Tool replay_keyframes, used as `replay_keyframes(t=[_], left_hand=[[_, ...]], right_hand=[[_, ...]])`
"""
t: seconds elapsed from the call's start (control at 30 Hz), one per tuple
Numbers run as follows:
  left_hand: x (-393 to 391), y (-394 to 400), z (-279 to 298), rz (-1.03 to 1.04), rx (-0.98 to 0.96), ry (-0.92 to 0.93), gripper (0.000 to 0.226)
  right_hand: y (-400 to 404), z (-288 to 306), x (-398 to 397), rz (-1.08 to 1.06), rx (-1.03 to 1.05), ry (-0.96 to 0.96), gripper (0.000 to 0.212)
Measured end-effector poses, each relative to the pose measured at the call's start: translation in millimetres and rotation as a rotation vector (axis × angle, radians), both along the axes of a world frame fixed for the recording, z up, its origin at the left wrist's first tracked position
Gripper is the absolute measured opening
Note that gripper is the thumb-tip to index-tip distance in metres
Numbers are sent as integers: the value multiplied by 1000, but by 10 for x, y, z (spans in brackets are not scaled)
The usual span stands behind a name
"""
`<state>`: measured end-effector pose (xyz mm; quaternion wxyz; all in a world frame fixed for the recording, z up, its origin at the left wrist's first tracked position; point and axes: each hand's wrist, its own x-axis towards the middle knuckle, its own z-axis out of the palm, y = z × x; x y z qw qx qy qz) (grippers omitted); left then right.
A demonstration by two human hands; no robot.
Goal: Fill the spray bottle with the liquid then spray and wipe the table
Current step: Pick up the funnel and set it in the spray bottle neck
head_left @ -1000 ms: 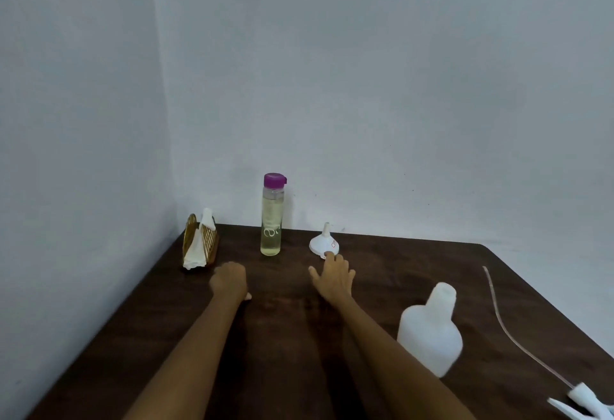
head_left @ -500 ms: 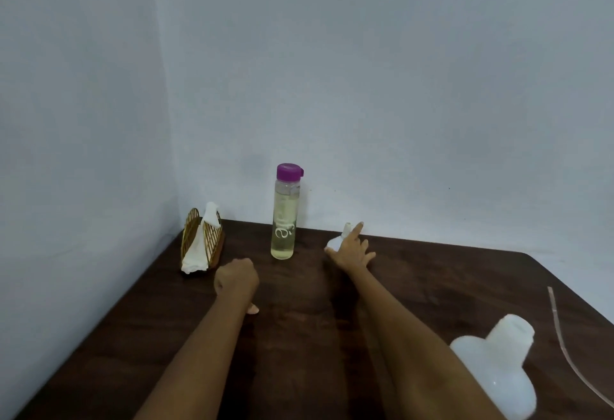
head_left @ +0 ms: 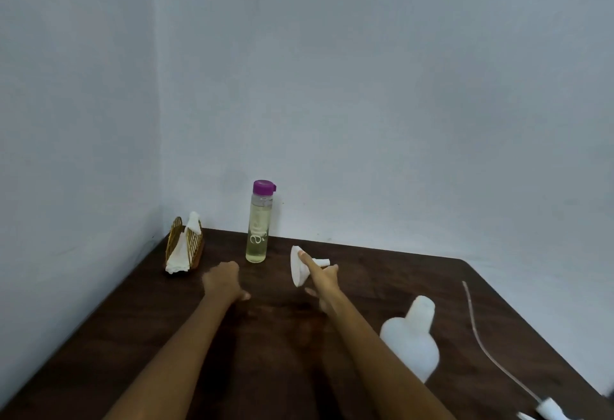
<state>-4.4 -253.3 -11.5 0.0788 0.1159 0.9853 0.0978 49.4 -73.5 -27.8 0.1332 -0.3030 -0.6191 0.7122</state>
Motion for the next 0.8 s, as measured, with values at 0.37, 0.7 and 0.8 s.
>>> replay_keyframes(t=[0.37, 0.7, 0.8], left_hand=[[1245, 220, 486, 285, 1561, -1120, 24], [1343, 177, 635, 336, 1188, -206, 48], [1414, 407, 823, 89, 880, -64, 42]], right_hand=[[-481, 402, 1013, 99, -127, 228, 115], [-344, 812, 1648, 138, 521, 25, 63], [-181, 1028, 1755, 52, 792, 155, 46]])
